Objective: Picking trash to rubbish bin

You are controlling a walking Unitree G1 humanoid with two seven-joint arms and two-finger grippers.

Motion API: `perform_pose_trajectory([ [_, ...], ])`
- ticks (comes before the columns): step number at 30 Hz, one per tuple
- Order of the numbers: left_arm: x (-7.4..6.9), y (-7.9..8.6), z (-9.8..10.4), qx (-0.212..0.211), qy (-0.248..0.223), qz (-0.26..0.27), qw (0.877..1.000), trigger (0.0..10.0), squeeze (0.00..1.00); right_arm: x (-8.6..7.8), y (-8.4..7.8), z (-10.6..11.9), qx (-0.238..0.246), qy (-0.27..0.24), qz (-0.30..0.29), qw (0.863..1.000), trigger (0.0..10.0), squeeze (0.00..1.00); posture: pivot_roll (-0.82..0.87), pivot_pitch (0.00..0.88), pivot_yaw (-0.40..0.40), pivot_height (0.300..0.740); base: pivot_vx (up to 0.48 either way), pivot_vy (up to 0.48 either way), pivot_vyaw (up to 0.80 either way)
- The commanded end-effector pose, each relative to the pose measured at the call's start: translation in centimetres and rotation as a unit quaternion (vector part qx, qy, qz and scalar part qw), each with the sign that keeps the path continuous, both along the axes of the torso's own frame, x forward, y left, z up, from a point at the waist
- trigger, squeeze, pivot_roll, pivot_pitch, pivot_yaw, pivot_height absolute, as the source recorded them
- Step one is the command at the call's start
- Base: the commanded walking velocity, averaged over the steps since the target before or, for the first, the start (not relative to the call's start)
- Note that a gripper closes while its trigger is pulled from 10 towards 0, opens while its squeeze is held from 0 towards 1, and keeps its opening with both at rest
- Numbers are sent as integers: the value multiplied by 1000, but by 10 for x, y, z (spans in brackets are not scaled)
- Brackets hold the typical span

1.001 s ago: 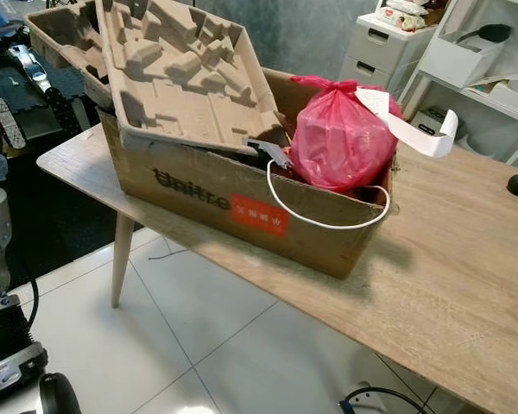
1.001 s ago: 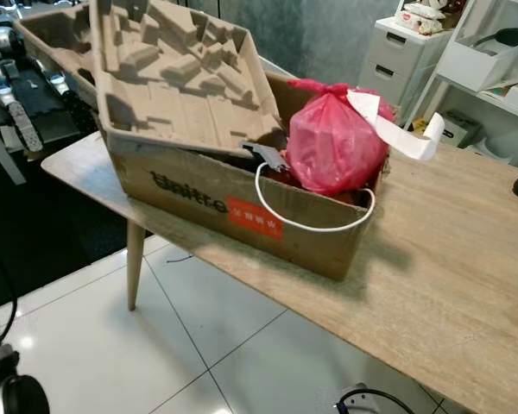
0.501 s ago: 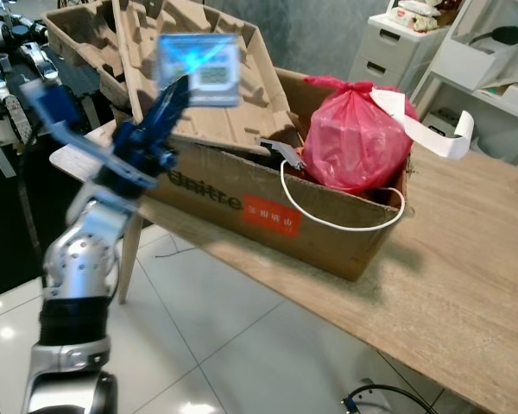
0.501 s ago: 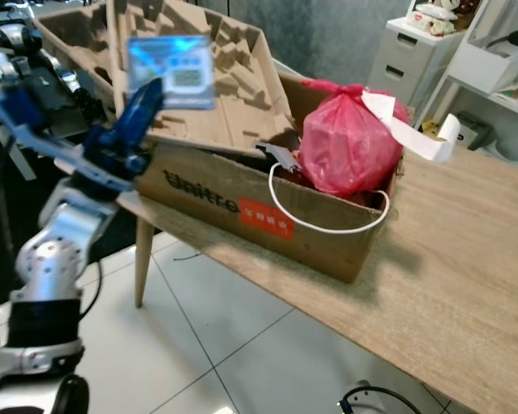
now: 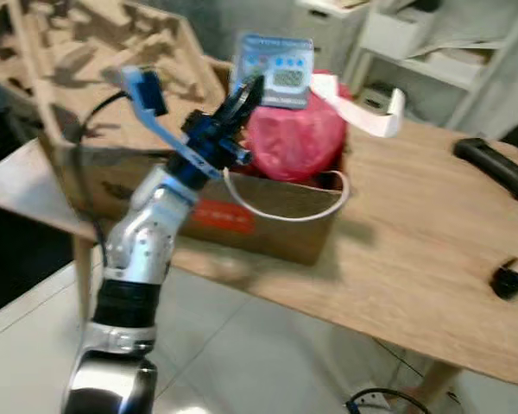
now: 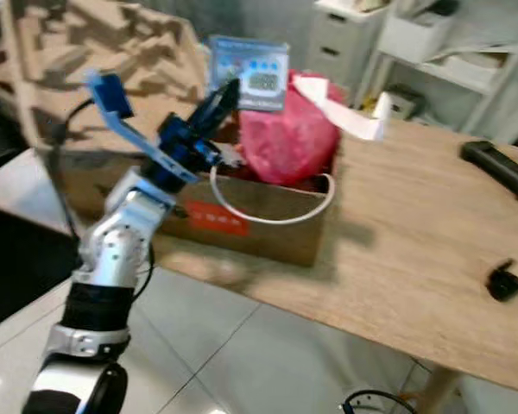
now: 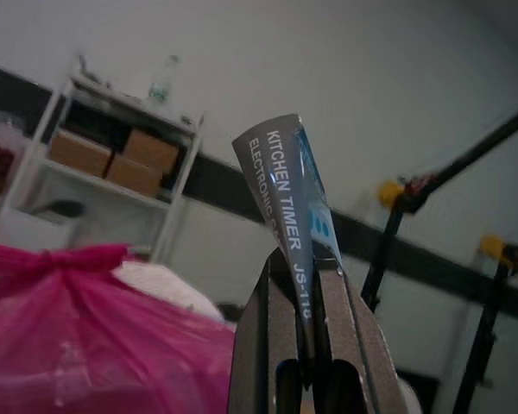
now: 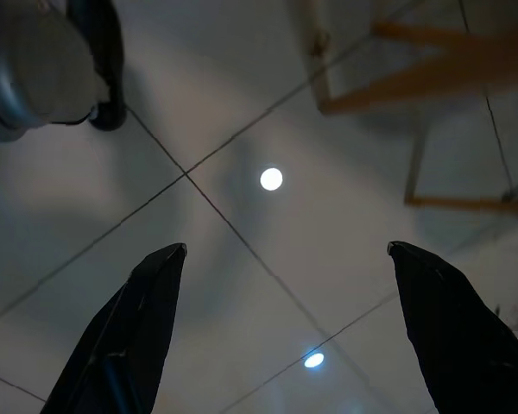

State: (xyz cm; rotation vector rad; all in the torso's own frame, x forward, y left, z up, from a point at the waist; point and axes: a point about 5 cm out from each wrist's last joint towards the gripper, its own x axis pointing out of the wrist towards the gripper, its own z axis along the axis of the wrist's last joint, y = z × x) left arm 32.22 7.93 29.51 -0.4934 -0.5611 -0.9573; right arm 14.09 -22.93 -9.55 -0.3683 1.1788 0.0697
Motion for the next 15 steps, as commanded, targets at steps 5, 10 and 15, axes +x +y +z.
perform_pose_trajectory([
  [5,16,4,-6,102,-16,159,982,10000,0,-8,0,-3,2,10,-4,1000,10000,0,9,107,-38,740,0,0,0],
  [10,22,13,-3,166,-48,258,950,10000,0,-9,-1,-3,1,12,-4,1000,10000,0,8,110,-38,740,0,0,0],
  [15,23,30,6,199,-82,352,911,10000,0,-11,-2,-3,1,15,-5,1000,10000,0,13,112,-37,740,0,0,0],
])
